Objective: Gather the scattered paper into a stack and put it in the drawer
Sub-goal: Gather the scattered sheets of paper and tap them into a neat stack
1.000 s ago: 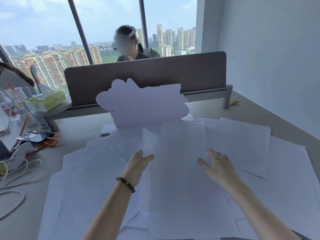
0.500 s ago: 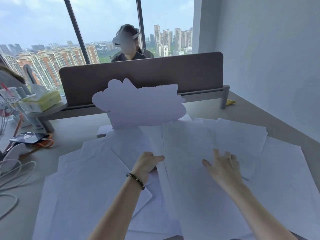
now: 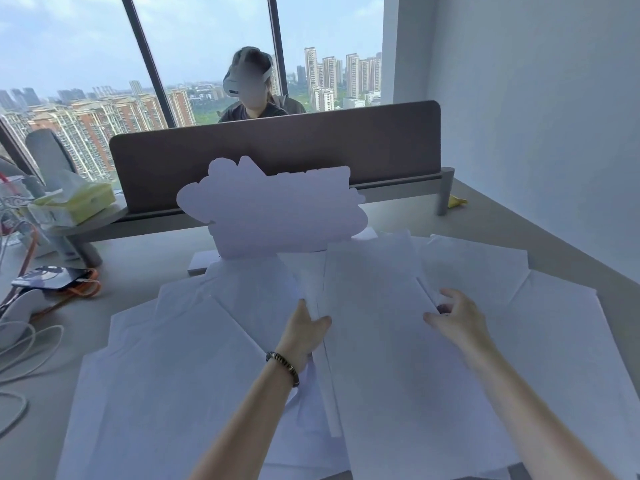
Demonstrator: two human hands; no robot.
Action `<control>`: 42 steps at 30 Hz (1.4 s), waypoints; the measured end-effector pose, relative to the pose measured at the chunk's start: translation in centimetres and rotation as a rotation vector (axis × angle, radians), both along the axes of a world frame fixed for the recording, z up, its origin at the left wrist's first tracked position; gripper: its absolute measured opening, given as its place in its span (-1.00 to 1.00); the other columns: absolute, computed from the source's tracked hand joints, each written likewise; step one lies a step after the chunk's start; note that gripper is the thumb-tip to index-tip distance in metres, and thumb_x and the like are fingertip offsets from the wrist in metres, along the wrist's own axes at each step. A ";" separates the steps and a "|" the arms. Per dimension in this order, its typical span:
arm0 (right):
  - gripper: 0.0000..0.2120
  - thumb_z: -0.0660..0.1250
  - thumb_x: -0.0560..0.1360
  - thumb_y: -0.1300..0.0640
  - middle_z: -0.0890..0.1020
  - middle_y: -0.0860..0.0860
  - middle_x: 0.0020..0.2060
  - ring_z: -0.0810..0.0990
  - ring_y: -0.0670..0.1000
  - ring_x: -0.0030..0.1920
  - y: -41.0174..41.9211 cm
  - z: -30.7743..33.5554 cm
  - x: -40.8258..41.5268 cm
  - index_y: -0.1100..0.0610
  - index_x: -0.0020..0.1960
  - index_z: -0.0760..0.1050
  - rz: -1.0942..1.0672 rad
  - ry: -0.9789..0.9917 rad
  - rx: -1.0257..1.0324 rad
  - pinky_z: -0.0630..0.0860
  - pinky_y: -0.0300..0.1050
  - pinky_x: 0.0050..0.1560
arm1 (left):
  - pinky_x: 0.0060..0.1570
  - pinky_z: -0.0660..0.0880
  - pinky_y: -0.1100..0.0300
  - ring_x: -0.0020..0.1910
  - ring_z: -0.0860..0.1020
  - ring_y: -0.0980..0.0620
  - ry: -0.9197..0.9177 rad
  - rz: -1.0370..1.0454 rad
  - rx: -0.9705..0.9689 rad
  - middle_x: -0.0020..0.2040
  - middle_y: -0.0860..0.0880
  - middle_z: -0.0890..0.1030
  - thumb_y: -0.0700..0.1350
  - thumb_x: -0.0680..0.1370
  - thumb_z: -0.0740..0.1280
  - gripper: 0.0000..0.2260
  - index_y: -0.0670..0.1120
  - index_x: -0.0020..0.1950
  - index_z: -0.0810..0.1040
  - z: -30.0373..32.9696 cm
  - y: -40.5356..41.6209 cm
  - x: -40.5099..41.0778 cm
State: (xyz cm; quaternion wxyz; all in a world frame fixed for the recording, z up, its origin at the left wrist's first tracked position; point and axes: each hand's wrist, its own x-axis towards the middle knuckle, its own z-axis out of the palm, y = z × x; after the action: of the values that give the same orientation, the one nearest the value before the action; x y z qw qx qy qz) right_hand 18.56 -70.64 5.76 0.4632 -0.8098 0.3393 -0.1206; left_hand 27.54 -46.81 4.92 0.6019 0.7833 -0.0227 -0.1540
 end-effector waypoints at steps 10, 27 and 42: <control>-0.91 0.41 0.48 0.16 0.63 0.08 -0.26 0.64 0.20 -0.14 -2.1 -0.1 0.8 0.16 -0.06 0.66 0.023 -0.037 0.026 0.45 -0.10 -0.17 | -0.40 0.18 0.14 -0.41 0.24 -0.01 -0.170 -0.003 0.326 -0.39 0.01 0.29 0.03 0.63 0.22 -0.65 -0.08 -0.28 0.25 -0.7 -0.2 0.9; -0.79 0.36 0.57 0.18 0.55 0.17 -0.30 0.59 0.10 -0.29 -3.0 0.2 -1.7 0.24 -0.21 0.50 0.217 -0.067 0.320 0.66 -0.04 -0.18 | -0.41 0.14 0.17 -0.32 0.17 -0.02 -0.158 0.231 0.273 -0.28 -0.03 0.24 -0.26 0.62 0.07 -0.85 -0.13 -0.14 0.20 -0.1 0.8 0.7; -0.70 0.50 0.41 0.00 0.70 0.08 -0.05 0.68 0.12 -0.04 -1.3 -1.1 0.1 0.13 0.06 0.61 0.261 0.110 0.029 0.61 0.02 0.05 | -0.35 0.17 0.11 -0.36 0.26 -0.03 -0.254 -0.072 0.392 -0.34 -0.03 0.29 -0.08 0.57 0.25 -0.80 -0.10 -0.18 0.27 1.3 -0.7 -0.5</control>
State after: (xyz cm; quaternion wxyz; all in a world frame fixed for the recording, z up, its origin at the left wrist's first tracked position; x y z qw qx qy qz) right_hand 18.64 -71.94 4.71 0.4673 -0.8456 0.2579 -0.0099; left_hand 27.07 -47.53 6.21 0.4247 0.8970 -0.0957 -0.0769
